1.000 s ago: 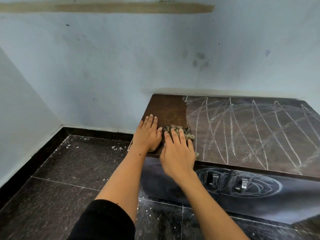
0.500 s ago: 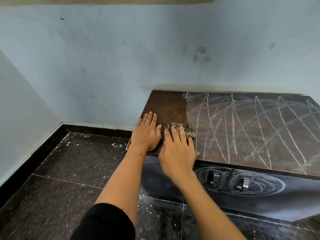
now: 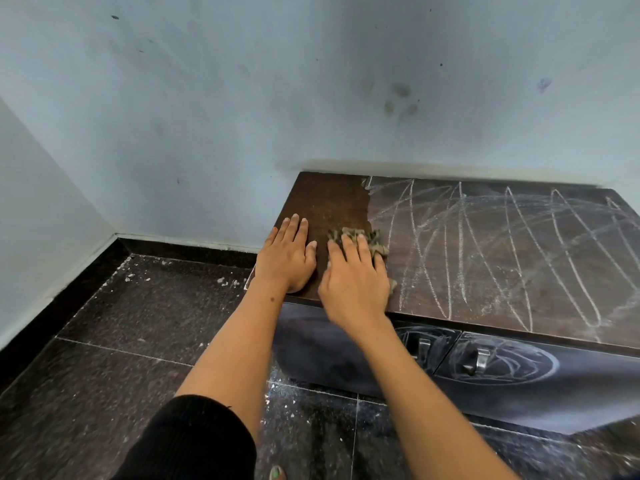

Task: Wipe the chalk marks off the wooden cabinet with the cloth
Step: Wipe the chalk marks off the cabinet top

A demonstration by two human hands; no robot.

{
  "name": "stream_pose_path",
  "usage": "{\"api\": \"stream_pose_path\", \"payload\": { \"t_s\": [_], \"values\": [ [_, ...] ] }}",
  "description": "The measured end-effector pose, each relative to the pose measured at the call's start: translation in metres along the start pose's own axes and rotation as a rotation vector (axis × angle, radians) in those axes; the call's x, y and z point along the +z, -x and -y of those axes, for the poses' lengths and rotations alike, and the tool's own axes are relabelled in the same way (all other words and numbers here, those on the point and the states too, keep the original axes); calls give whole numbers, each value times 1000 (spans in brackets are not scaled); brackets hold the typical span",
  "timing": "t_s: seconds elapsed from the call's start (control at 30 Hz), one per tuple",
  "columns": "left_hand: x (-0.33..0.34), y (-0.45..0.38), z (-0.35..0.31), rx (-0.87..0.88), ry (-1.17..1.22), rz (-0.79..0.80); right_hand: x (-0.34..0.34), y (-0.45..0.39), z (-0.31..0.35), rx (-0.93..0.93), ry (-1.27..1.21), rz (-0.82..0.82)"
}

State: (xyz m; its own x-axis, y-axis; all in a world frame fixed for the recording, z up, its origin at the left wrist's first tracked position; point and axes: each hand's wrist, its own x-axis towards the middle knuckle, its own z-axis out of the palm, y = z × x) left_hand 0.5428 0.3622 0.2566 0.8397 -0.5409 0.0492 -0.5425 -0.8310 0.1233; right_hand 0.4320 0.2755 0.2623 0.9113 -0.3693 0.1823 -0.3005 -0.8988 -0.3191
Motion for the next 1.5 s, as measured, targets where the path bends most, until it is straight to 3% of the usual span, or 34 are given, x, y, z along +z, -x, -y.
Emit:
{"api": "stream_pose_path", "payload": {
  "t_s": [0.17, 0.33, 0.63, 0.83, 1.1, 1.3, 1.5],
  "values": [
    [-6, 2, -3, -3, -10, 48, -7, -37, 2, 12, 16, 100],
    [-9, -7, -11, -3, -2, 36, -1, 34, -10, -38, 27, -109],
    [0, -14, -19, -8, -17, 39, -12, -42, -19, 29, -2, 88],
    [3, -15, -19, -22, -12, 18, -4, 27, -27, -22, 25, -81],
    [1, -14, -20, -18, -11, 32, -15, -40, -37, -20, -9, 99],
    [-1, -13, -22, -22, -23, 37, -10, 22, -44, -67, 29, -53],
    [-8, -24, -39, -25, -14, 1, -19, -8, -50, -69, -34, 67]
  ]
}}
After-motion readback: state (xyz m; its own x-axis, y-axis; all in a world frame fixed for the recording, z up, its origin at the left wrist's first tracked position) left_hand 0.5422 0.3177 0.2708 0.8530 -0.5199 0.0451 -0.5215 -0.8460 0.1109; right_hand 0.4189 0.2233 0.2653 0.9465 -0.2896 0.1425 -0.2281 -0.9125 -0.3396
